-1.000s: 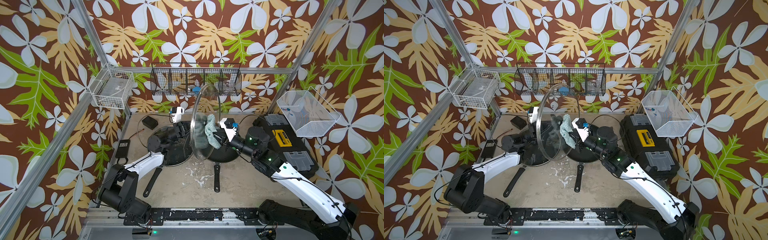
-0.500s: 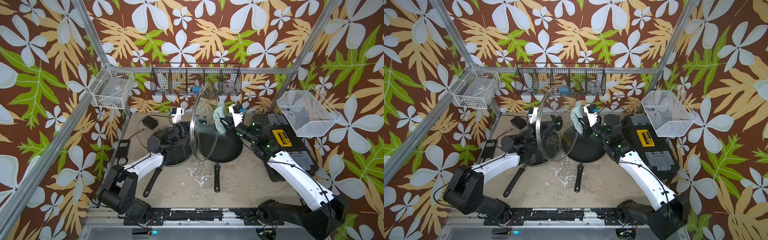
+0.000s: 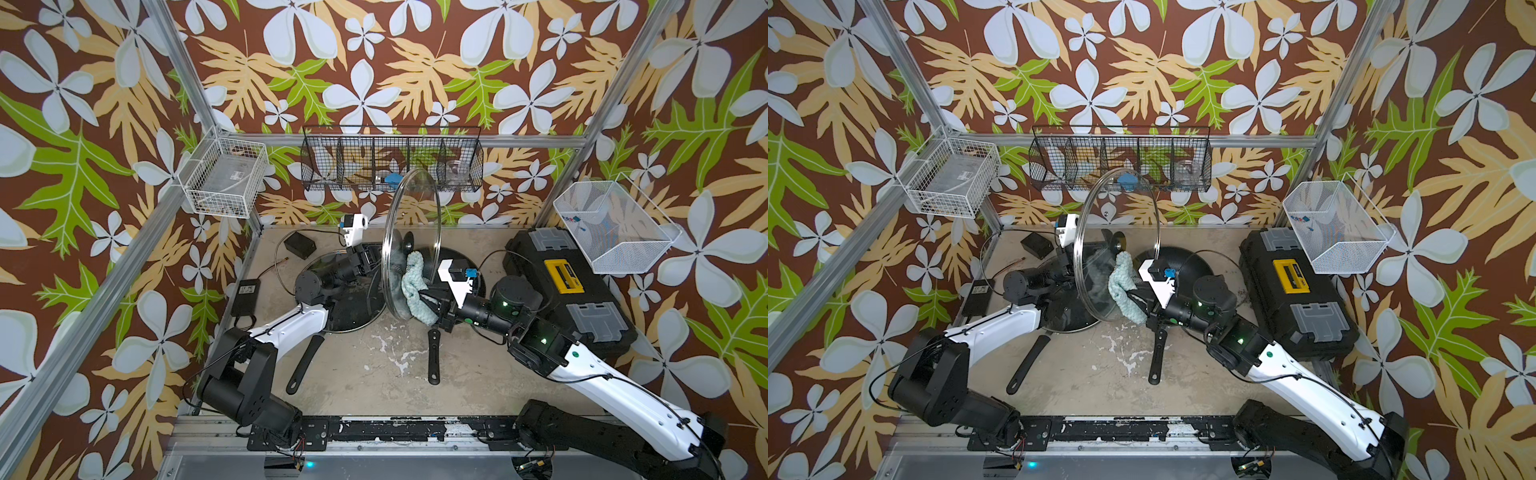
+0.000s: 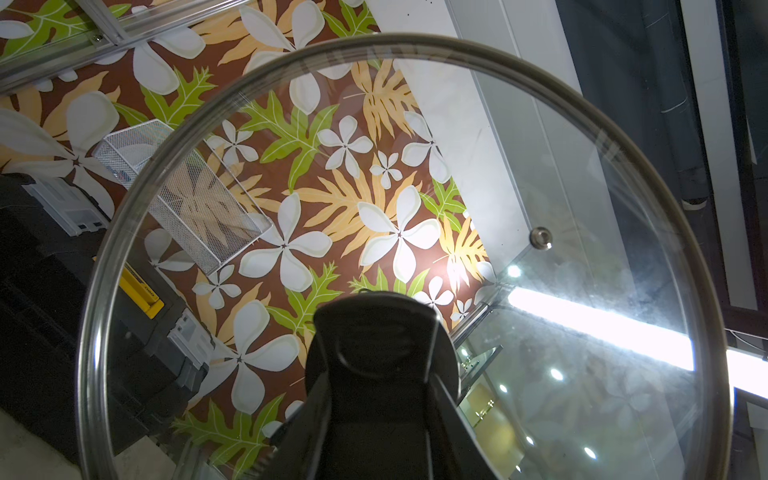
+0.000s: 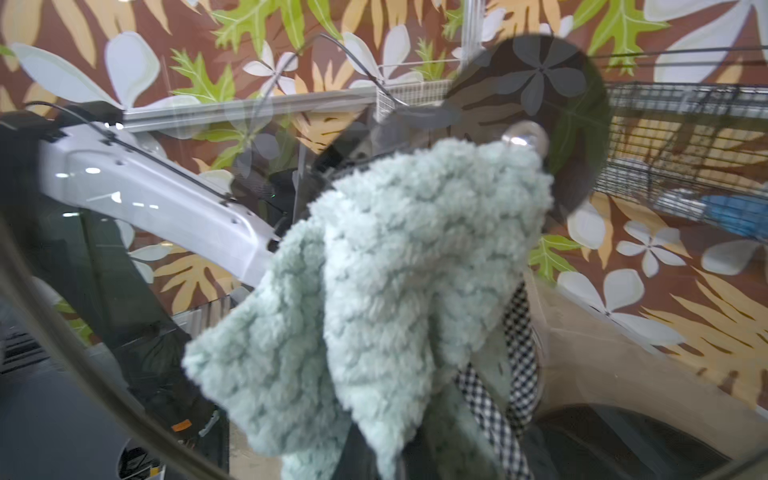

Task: Wipe the pot lid with a cloth
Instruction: Wipe the pot lid.

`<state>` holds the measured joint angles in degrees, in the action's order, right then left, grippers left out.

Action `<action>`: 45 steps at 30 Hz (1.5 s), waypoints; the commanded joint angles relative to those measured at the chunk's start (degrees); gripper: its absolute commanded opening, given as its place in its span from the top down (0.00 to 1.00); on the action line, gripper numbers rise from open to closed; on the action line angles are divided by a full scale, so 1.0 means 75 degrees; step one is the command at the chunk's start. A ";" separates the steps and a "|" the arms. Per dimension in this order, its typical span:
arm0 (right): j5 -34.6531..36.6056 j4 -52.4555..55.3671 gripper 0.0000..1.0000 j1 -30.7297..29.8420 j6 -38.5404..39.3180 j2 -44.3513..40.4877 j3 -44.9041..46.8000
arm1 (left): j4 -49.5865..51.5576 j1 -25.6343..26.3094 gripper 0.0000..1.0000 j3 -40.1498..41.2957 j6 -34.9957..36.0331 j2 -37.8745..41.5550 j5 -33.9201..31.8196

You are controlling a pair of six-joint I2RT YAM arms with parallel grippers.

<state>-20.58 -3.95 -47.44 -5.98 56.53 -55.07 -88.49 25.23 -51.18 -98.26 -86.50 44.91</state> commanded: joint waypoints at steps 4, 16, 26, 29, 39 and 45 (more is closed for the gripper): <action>-0.0148 -0.0317 1.00 -0.0448 0.0199 0.0450 -0.0915 | -0.1588 -0.0001 1.00 -0.0079 0.0310 -0.0011 -0.0354; 0.0674 -0.0290 1.00 0.0725 0.0892 0.2090 -0.2914 | -0.1690 -0.0002 1.00 -0.0014 0.0172 0.0112 -0.0304; 0.0575 -0.0419 1.00 0.2544 0.0397 0.2914 -0.3233 | -0.1813 -0.0005 1.00 -0.0054 0.0016 0.0271 -0.0294; 0.0501 -0.0214 1.00 0.2862 0.0303 0.3237 -0.3553 | -0.1831 -0.0003 1.00 -0.0048 0.0000 0.0289 -0.0280; -0.0122 0.0188 1.00 0.2164 0.0631 0.3177 -0.4515 | -0.1831 -0.0001 1.00 -0.0007 0.0053 0.0148 -0.0303; 0.0048 0.0490 1.00 0.0837 0.1384 0.2741 -0.4661 | -0.1839 -0.0004 1.00 0.0030 0.0076 0.0031 -0.0324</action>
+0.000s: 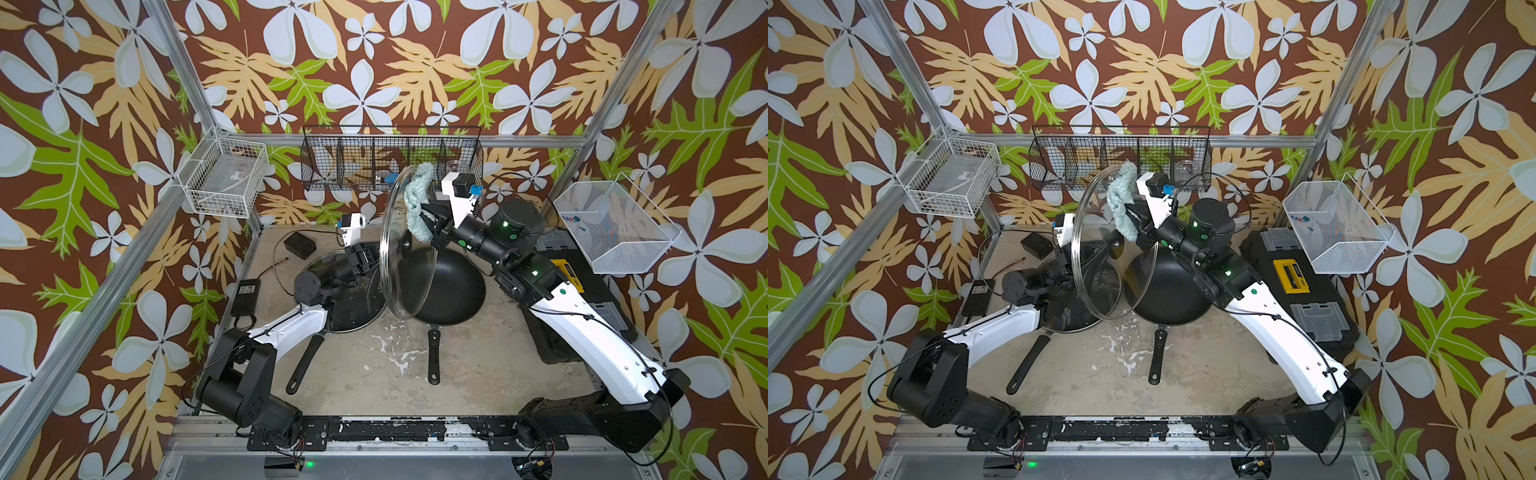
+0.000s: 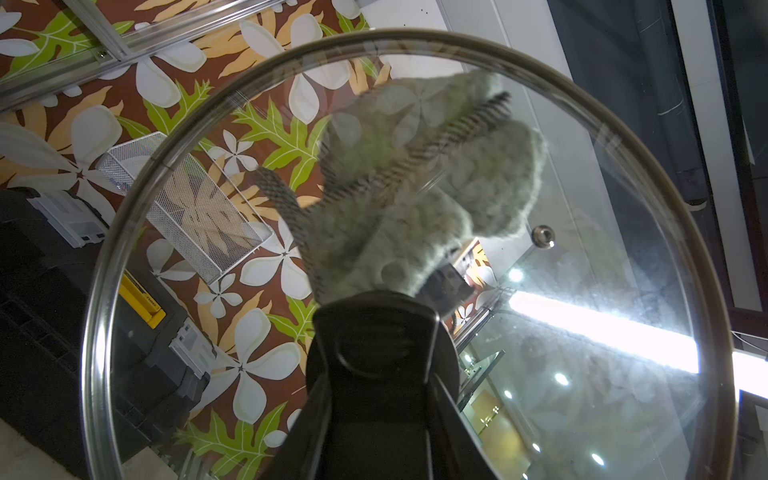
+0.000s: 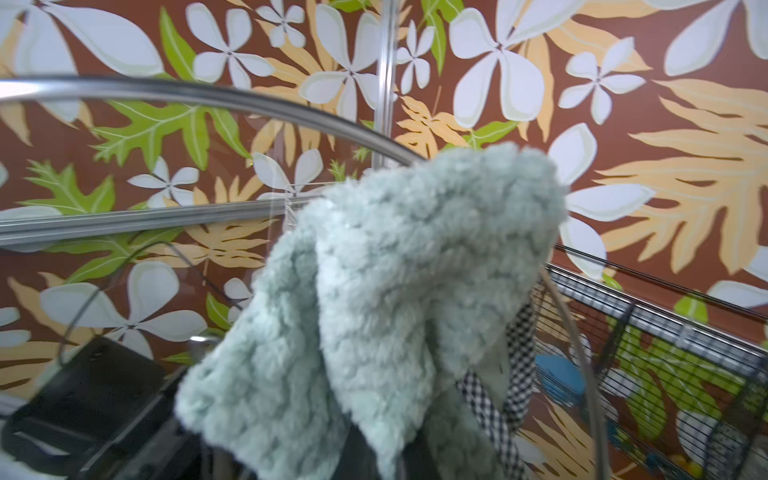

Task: Wipe the pot lid with a cloth
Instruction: Wipe the pot lid.

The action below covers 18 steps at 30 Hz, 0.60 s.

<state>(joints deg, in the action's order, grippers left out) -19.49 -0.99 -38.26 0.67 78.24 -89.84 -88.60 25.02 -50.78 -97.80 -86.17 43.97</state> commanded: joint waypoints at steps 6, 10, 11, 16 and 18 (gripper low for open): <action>-0.0710 0.0197 1.00 -0.1332 0.1257 -0.0669 0.0190 | -0.1851 0.0028 1.00 -0.0038 0.0004 -0.0090 -0.0202; -0.0050 0.0115 1.00 -0.1321 0.1504 -0.0634 0.0053 | -0.1855 0.0022 1.00 -0.0031 0.0009 -0.0101 -0.0209; 0.0122 0.0073 1.00 -0.1240 0.1515 -0.0586 -0.0004 | -0.1855 0.0027 1.00 -0.0026 0.0014 -0.0100 -0.0214; 0.0561 -0.0033 1.00 -0.0265 0.0851 -0.0077 -0.0382 | -0.1851 0.0027 1.00 -0.0014 0.0029 -0.0072 -0.0214; 0.0701 0.0076 1.00 0.0103 0.0691 0.0154 -0.0527 | -0.1851 0.0028 1.00 -0.0001 0.0014 -0.0037 -0.0205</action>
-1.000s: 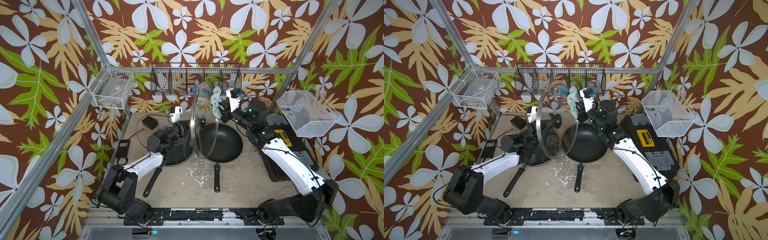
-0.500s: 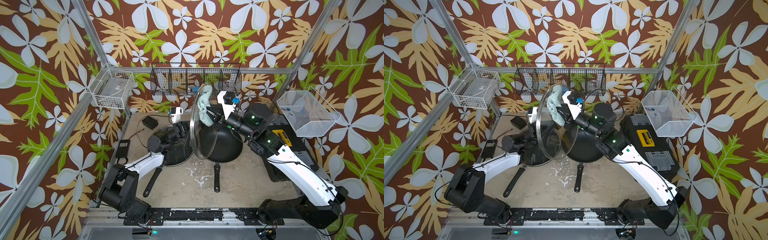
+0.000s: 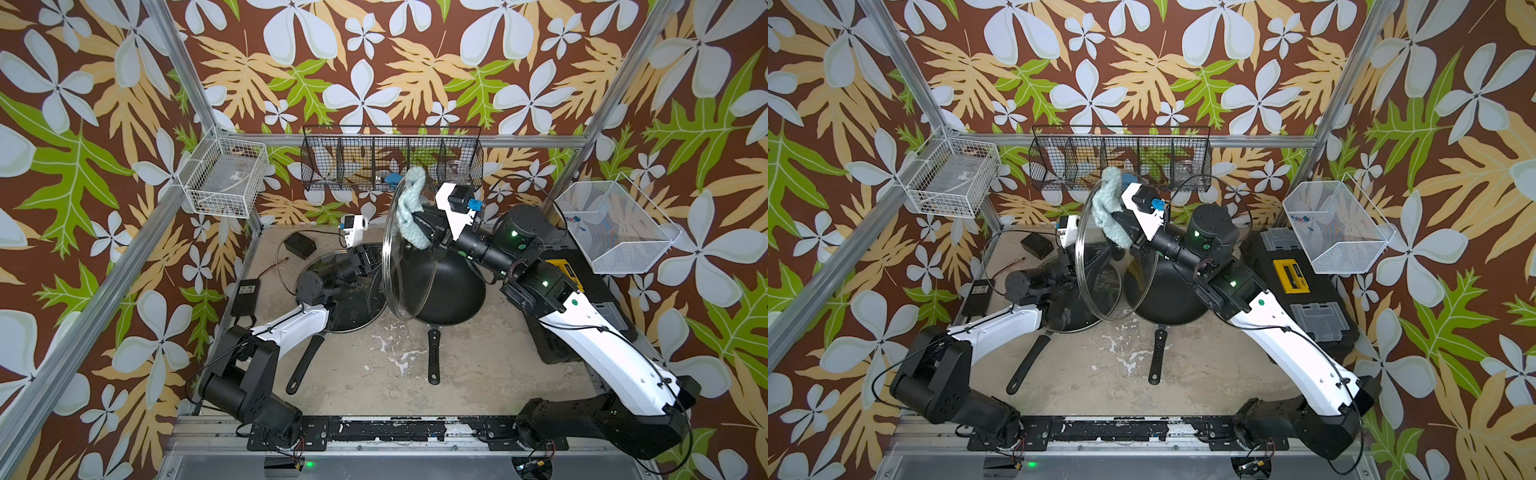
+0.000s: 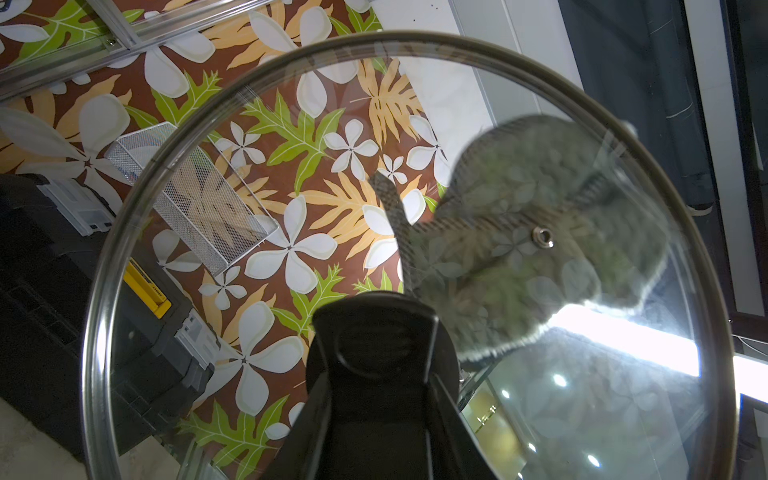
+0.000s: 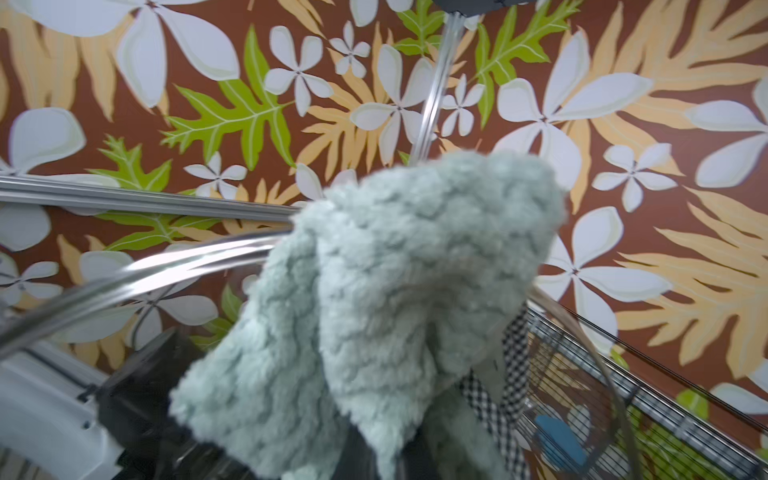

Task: Wipe the pot lid with a cloth
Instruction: Wipe the pot lid.

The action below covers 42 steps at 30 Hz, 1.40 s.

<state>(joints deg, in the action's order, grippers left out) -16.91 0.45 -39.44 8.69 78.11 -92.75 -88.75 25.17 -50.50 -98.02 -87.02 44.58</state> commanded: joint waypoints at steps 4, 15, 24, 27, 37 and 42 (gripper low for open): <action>0.0488 0.0015 1.00 0.0894 -0.0714 0.0578 -0.0233 | -0.1831 0.0007 1.00 -0.0036 0.0049 0.0179 -0.0272; 0.0731 -0.0448 1.00 0.1321 -0.1226 0.0219 0.1468 | -0.1725 0.0007 1.00 -0.0028 0.0138 0.0297 -0.0260; 0.0275 -0.0296 1.00 0.1291 -0.1374 -0.1011 0.3267 | -0.1842 -0.0004 1.00 -0.0098 0.0026 0.0198 -0.0307; 0.0114 -0.0096 1.00 0.1042 -0.1345 -0.1475 0.3699 | -0.1819 -0.0004 1.00 -0.0110 0.0020 0.0189 -0.0354; 0.0385 0.0397 1.00 -0.0929 -0.0825 -0.2243 0.3992 | -0.1702 -0.0016 1.00 -0.0132 0.0101 0.0110 -0.0354; 0.0326 0.0304 1.00 -0.1783 -0.0739 -0.2113 0.3329 | -0.1701 -0.0027 1.00 -0.0134 0.0108 0.0046 -0.0342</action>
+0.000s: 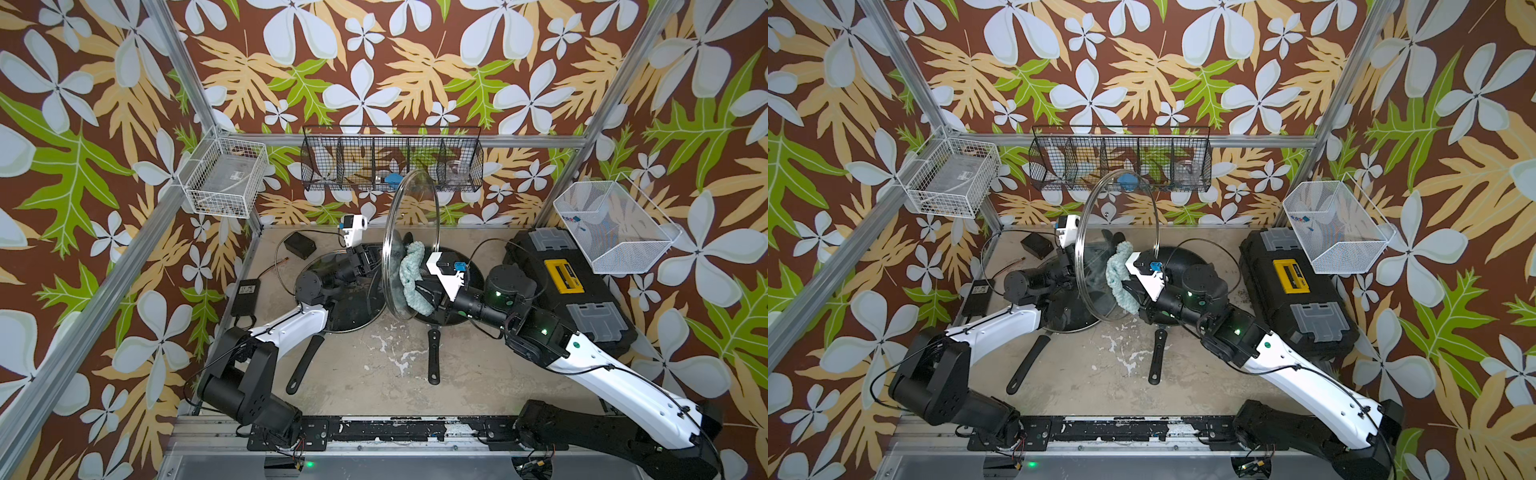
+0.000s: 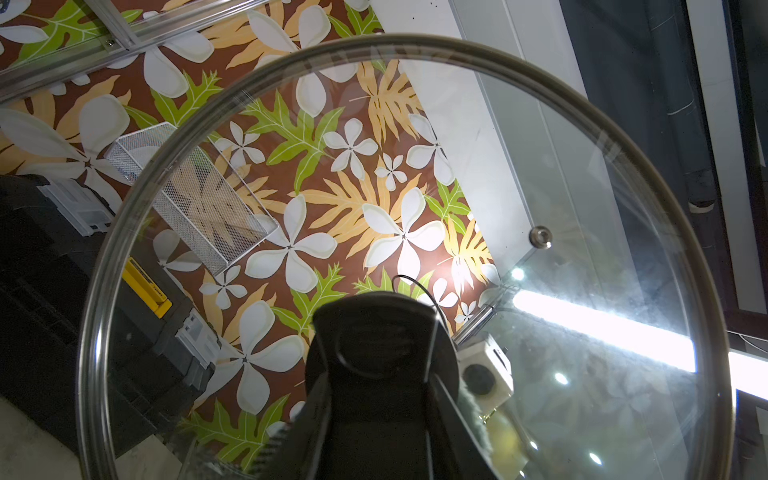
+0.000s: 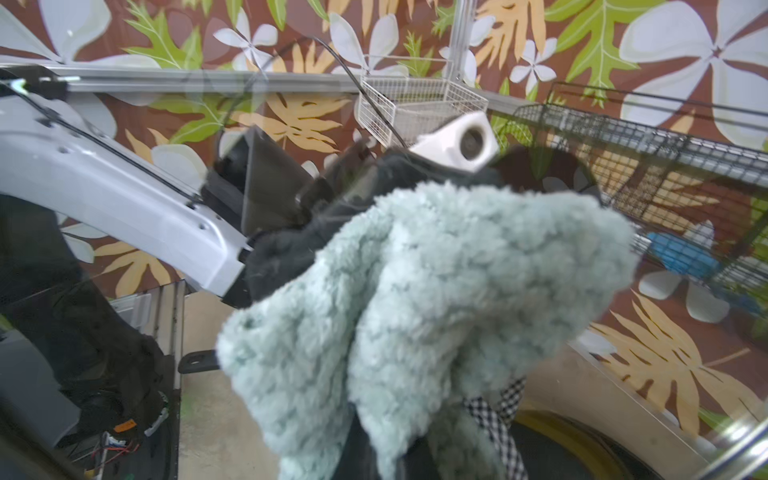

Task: Wipe the pot lid with a cloth
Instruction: Wipe the pot lid.

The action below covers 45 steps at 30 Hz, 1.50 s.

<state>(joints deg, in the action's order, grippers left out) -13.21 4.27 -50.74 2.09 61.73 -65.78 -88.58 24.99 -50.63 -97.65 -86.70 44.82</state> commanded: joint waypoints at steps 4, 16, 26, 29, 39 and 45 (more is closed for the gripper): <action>-0.0171 -0.0241 1.00 -0.0560 0.0307 0.0302 -0.0878 | -0.1749 0.0001 1.00 -0.0114 0.0058 -0.0048 -0.0374; 0.0880 -0.0552 1.00 -0.0711 -0.0037 -0.0562 0.0844 | -0.1547 -0.0086 1.00 -0.0113 0.0158 0.0107 -0.0363; 0.3176 -0.0062 1.00 -0.0220 -0.0126 -0.2191 0.1589 | 0.2059 -0.0122 1.00 -0.0138 0.3133 0.1036 -0.0435; 0.3569 0.0013 1.00 -0.0068 -0.0049 -0.2523 0.1456 | 0.3214 -0.0122 1.00 -0.0192 0.4125 0.1402 -0.0679; 0.3401 0.0173 1.00 -0.0067 0.0400 -0.2521 0.0987 | 0.7618 -0.0038 1.00 -0.0600 0.8350 0.2499 -0.2664; 0.3307 0.0248 1.00 -0.0067 0.0605 -0.2094 0.0915 | 0.9103 0.0666 1.00 -0.0439 1.1251 0.3054 -0.5137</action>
<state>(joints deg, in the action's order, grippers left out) 12.14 6.00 -51.18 5.15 44.95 -58.41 -21.26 28.38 -54.22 -27.92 -65.39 17.80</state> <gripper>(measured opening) 0.075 0.340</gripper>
